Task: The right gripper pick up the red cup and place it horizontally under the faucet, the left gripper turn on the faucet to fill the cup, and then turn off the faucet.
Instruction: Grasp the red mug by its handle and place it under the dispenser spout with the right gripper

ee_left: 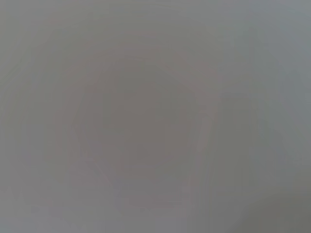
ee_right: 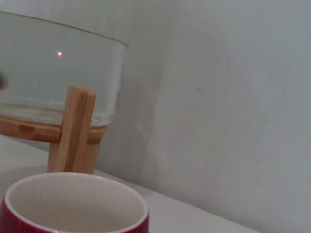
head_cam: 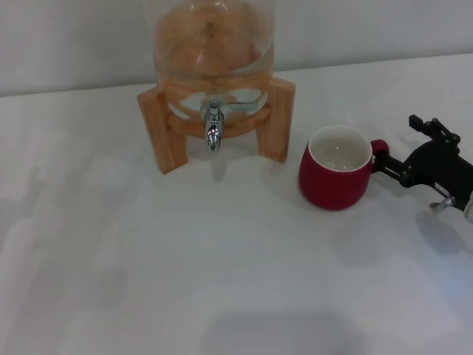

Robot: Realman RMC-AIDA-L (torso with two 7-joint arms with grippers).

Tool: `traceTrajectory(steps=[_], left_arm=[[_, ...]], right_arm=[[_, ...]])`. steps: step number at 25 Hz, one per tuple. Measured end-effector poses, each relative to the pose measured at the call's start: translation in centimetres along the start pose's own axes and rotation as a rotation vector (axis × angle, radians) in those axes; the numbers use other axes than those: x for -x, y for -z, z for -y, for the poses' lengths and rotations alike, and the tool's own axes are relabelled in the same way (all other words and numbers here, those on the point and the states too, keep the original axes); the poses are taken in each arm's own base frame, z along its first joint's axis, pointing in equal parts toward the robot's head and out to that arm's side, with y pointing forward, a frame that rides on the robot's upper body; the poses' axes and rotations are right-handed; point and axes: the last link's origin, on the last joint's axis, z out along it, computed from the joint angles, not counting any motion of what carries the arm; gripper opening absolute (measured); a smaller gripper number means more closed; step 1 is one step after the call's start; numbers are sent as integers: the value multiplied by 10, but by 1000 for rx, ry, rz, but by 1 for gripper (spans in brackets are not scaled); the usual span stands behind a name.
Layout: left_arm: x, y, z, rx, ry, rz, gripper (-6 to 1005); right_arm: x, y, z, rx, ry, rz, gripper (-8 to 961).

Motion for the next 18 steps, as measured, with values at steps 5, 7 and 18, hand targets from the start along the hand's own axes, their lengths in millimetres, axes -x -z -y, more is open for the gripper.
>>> traceTrajectory(steps=[5,7,18], left_arm=[[0,0,0,0,0,1,820],[0,0,0,-1,0,1,820],[0,-1,-1,3,0,1,820]], right_arm=[[0,0,0,-2,-1,-2,759],[0,0,2,-10,-4,-3,759],[-1,0,4,-26,-12,-5,756]])
